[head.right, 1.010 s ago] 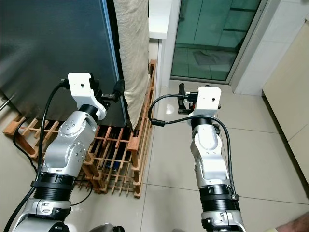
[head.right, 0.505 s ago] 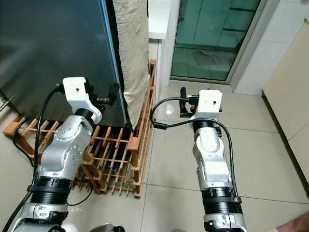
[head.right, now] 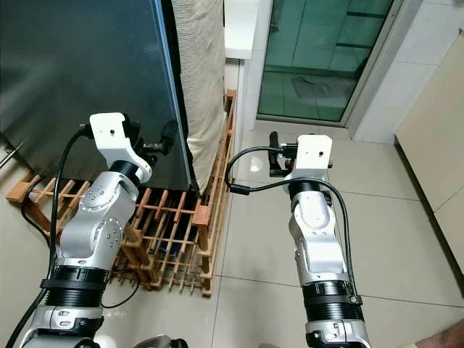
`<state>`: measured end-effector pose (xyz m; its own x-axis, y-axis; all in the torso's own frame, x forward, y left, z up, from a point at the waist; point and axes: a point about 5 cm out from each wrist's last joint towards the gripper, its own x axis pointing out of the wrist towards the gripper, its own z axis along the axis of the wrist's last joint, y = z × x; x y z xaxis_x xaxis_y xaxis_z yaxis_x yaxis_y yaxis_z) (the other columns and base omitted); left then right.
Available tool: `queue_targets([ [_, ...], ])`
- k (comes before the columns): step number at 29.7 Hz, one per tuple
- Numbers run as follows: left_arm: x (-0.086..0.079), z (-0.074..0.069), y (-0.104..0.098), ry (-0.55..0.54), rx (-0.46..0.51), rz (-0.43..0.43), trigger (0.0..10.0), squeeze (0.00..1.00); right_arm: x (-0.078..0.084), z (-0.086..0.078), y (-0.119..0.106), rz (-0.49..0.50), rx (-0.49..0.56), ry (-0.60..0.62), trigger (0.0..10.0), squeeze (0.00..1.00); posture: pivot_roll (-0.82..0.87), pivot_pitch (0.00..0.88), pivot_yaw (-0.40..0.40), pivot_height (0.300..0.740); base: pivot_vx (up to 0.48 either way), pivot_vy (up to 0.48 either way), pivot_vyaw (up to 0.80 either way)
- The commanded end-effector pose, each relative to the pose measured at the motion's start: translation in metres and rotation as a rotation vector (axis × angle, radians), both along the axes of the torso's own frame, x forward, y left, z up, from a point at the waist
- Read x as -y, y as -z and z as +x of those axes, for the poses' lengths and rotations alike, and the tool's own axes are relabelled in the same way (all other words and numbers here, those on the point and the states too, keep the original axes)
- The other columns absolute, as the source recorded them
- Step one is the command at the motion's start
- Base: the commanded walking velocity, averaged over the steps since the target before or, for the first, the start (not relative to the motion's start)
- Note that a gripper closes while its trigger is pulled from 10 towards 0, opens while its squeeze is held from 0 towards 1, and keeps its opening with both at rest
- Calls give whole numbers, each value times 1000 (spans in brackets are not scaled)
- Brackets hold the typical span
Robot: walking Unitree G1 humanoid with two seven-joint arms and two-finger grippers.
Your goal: Restocking fridge
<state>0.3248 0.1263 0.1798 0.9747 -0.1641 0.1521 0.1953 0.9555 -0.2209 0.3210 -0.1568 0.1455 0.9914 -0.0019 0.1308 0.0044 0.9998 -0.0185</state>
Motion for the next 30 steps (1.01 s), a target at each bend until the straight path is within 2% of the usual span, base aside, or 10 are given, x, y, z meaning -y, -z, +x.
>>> queue_targets([
  [1, 1, -9, -17, 29, 74, -2, 10000, 0, 6, -3, -2, -14, 3, 11, 10000, 0, -119, 0, 29, 740, 0, 0, 0],
  [8, 11, -17, -16, 93, 63, 20, 10000, 0, 10, -5, 1, -19, -9, 19, 10000, 0, -116, 0, 21, 740, 0, 0, 0],
  [11, 10, -14, -8, 49, 18, 32, 10000, 0, 8, -3, 1, -21, -13, 10, 10000, 0, -112, 0, 12, 740, 0, 0, 0],
  [15, 7, -13, -5, 21, 12, 46, 10000, 0, 6, -2, 0, -24, -14, 1, 10000, 0, -110, 0, 5, 740, 0, 0, 0],
  [18, 2, -13, -4, -9, 3, 31, 10000, 0, 6, -2, 0, -27, -16, -4, 10000, 0, -110, 0, 3, 740, 0, -480, 0],
  [24, 3, -11, -5, -18, -8, 27, 10000, 0, 5, -1, -1, -26, -13, -5, 10000, 0, -113, 0, 7, 740, 0, -454, 0],
  [30, 6, -5, -6, -18, -14, 17, 10000, 0, 4, -2, 0, -23, -14, -5, 10000, 0, -115, 0, 15, 740, 0, 0, 0],
])
